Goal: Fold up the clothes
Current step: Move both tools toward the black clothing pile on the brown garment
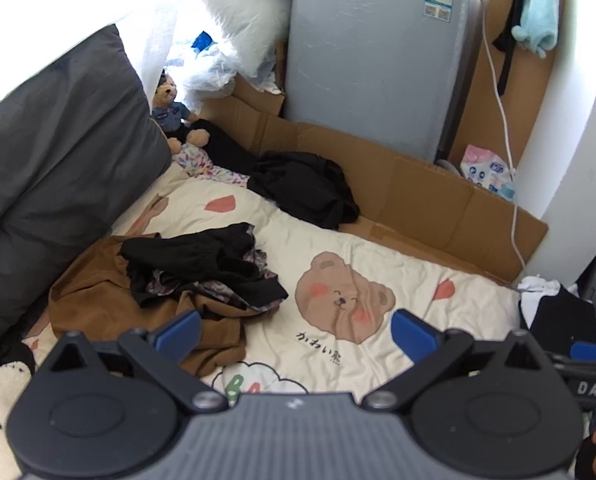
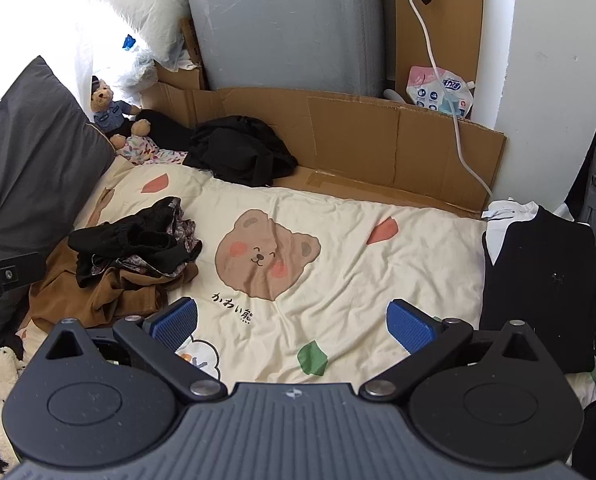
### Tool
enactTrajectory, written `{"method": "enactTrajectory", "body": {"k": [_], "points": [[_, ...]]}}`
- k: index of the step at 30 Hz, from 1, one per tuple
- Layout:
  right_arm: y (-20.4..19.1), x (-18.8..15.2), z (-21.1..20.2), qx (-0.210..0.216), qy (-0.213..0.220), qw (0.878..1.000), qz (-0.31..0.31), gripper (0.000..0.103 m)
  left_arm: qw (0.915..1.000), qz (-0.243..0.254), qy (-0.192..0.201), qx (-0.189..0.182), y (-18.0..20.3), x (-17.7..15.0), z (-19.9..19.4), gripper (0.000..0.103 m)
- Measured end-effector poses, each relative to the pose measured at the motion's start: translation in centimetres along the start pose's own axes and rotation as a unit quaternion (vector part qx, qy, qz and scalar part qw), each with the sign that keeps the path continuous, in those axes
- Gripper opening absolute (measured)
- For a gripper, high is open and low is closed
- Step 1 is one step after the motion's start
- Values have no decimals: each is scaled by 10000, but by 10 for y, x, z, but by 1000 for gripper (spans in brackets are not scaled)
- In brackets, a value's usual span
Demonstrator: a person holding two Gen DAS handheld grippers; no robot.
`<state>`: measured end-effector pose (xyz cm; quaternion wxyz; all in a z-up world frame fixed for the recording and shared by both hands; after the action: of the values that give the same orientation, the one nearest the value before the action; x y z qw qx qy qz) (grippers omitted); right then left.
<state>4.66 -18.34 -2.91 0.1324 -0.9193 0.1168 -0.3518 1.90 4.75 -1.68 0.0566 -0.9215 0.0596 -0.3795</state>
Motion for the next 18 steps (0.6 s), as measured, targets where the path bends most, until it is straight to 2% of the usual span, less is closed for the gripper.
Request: {"method": "enactTrajectory", "body": {"k": [3,13,18], "points": [[2,-4,4,-20,-75,10000,-44,103,9998,-98,-132,149,-17,2,7,103],[5,1,5,-112,-41,9999,-25,103,9997,-1,-151,178,-15,3,5,103],[7,0,7,-170,-125,9998,49,103,9992,152,-105,346,-19,5,7,103]]}}
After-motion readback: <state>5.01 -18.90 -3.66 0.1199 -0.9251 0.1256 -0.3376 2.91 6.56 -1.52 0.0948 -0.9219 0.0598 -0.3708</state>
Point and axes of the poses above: each gripper's, at about its wrist camera, not at the fingertips, and z roughly the way its jaws point, y to its right, x to its top, the point moved 3 cm from there along z, roughly the way its jaws point, and after that the axes turned 15 degrees about z, right-handed, at the moved point
